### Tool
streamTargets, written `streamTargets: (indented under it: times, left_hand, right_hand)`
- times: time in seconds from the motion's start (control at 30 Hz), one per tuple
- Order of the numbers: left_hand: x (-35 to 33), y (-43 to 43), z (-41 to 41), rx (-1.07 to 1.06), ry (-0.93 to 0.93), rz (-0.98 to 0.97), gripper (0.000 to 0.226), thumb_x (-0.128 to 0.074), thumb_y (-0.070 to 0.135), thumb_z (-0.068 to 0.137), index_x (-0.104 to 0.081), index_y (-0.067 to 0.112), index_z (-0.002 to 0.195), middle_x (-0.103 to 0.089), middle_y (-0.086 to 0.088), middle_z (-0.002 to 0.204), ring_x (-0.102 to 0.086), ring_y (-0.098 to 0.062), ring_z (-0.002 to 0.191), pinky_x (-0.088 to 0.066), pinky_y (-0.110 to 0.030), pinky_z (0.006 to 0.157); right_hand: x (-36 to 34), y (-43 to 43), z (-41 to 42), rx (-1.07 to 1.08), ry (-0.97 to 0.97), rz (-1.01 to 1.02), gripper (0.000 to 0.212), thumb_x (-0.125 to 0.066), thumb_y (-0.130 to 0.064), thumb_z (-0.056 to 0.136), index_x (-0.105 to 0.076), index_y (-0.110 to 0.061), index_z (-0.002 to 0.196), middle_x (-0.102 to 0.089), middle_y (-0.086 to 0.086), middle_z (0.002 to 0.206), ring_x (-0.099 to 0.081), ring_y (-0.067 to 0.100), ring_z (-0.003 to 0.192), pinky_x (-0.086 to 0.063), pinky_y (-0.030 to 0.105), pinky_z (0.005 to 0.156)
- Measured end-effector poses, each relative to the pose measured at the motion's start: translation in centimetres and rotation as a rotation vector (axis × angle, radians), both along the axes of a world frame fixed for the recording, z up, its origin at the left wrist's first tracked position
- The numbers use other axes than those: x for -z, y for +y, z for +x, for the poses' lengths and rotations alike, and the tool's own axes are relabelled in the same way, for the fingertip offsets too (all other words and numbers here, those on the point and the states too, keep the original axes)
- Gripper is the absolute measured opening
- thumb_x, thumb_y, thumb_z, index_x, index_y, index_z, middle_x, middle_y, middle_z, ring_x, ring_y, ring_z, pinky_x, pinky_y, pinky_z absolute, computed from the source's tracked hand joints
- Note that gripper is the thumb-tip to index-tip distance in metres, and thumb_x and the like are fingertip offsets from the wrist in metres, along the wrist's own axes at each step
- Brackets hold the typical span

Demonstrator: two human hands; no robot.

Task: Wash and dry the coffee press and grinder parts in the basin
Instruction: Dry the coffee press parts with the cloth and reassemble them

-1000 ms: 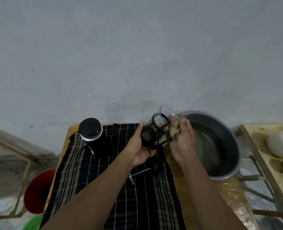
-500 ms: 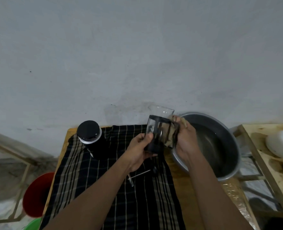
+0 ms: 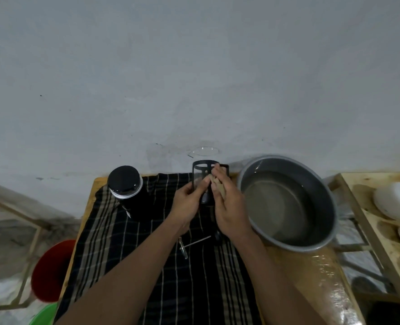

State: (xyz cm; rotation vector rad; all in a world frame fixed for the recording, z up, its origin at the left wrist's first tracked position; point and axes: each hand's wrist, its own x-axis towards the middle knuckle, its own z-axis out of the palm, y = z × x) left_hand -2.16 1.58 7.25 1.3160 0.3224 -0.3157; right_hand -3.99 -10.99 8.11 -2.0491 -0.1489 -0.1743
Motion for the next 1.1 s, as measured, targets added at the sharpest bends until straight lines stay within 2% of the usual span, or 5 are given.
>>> streamTargets:
  times: [0.23, 0.5, 0.63, 0.8, 1.1]
  left_hand:
    - [5.4, 1.6, -0.2, -0.039, -0.117, 0.389, 0.071, -0.091, 0.047, 0.065, -0.048, 0.021, 0.116, -0.063, 0.0, 0.109, -0.065, -0.016, 0.102, -0.056, -0.03, 0.086]
    - [8.9, 1.2, -0.8, 0.051, -0.179, 0.557, 0.068, -0.092, 0.023, 0.071, -0.039, 0.016, 0.114, -0.053, 0.011, 0.104, -0.057, -0.014, 0.102, -0.052, -0.033, 0.093]
    - [9.4, 1.1, -1.2, 0.054, -0.164, 0.593, 0.072, -0.091, 0.019, 0.073, -0.038, 0.013, 0.122, -0.053, 0.005, 0.112, -0.056, -0.015, 0.108, -0.045, -0.024, 0.092]
    - [10.2, 1.4, -1.6, 0.091, -0.124, 0.611, 0.075, -0.09, 0.015, 0.075, -0.038, 0.007, 0.127, -0.053, 0.003, 0.114, -0.055, -0.014, 0.108, -0.044, -0.023, 0.094]
    - [11.7, 1.5, -2.5, 0.124, -0.128, 0.683, 0.078, -0.092, 0.018, 0.071, -0.038, 0.007, 0.125, -0.053, -0.001, 0.115, -0.058, -0.018, 0.107, -0.044, -0.021, 0.083]
  right_hand:
    - [3.4, -3.5, -4.1, 0.073, 0.29, -0.328, 0.044, -0.044, -0.052, 0.101, -0.052, -0.022, 0.131, -0.065, 0.002, 0.125, -0.062, 0.02, 0.11, -0.052, 0.039, 0.091]
    - [8.5, -8.9, -9.1, 0.033, 0.546, -0.433, 0.03, -0.043, -0.044, 0.091, -0.046, -0.018, 0.105, -0.057, 0.002, 0.091, -0.058, 0.026, 0.08, -0.045, 0.037, 0.071]
    - [10.4, -8.6, -9.0, 0.118, 0.625, -0.393, 0.022, -0.054, -0.02, 0.099, -0.06, -0.005, 0.114, -0.058, 0.014, 0.107, -0.053, 0.024, 0.093, -0.041, 0.033, 0.081]
    - [11.2, -7.8, -9.1, 0.062, 0.663, -0.56, 0.055, -0.05, -0.039, 0.101, -0.045, -0.012, 0.149, -0.05, 0.013, 0.146, -0.046, 0.031, 0.135, -0.036, 0.047, 0.112]
    - [9.1, -3.2, -4.2, -0.009, 0.586, -0.543, 0.057, -0.049, -0.055, 0.099, -0.054, -0.017, 0.142, -0.062, 0.007, 0.137, -0.058, 0.026, 0.124, -0.048, 0.041, 0.101]
